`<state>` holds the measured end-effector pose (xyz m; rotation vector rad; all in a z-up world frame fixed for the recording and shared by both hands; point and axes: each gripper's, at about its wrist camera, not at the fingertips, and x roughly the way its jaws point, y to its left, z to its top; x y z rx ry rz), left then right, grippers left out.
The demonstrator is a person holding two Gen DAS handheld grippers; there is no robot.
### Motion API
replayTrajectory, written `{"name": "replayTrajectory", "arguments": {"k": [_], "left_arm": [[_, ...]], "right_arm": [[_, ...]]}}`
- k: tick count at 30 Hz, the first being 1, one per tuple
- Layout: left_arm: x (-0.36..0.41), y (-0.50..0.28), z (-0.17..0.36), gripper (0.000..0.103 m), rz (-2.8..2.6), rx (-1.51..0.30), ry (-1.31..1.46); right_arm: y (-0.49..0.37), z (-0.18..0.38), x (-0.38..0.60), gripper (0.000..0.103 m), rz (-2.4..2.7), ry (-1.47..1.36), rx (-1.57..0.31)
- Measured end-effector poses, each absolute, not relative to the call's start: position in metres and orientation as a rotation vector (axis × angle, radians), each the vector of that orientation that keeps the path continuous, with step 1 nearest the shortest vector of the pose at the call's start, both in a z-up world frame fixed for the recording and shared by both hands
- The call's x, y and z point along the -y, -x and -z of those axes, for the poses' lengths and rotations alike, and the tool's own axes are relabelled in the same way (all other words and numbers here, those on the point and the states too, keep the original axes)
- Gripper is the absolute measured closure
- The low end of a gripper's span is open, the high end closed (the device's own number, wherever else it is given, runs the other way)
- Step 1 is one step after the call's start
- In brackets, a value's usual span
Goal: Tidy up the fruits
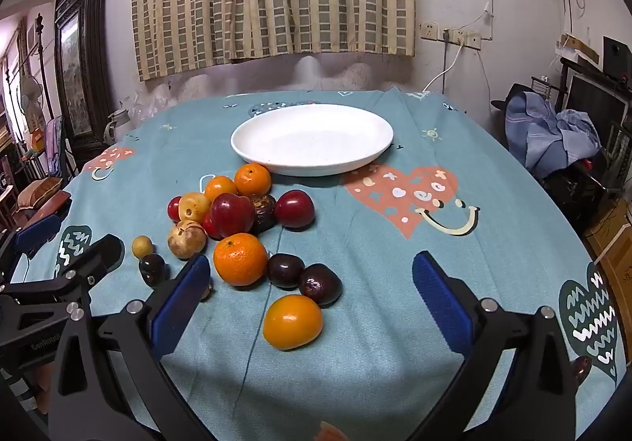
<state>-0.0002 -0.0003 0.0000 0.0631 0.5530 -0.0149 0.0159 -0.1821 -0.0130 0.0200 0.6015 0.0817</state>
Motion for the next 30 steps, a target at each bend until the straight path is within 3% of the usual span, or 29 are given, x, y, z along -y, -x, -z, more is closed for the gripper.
{"name": "replayTrajectory", "arguments": {"k": [30], "left_arm": [[0.002,-0.005,0.012,0.002,0.032,-0.595,-0.057]], "right_arm": [[-0.017,0.015,0.181,0.001,-0.092,-0.028,-0.626]]}}
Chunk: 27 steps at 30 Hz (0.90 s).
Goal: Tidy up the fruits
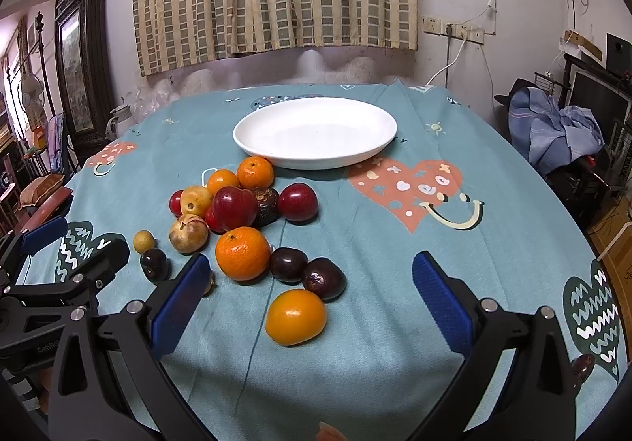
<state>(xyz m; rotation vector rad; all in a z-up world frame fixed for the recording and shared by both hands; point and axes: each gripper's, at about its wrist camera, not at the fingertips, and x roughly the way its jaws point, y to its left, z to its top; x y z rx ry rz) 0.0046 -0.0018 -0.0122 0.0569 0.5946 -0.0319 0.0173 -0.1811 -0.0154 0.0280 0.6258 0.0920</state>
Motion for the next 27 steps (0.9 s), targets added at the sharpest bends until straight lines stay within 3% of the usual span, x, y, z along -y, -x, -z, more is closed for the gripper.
{"name": "replayTrajectory", "arguments": {"k": [27], "left_arm": [[0.002,-0.0067,0.014,0.002,0.035,-0.609,-0.052]], "right_arm": [[-0.0181,0.0176,0.1801,0.001,-0.094,-0.031,-0.633]]}}
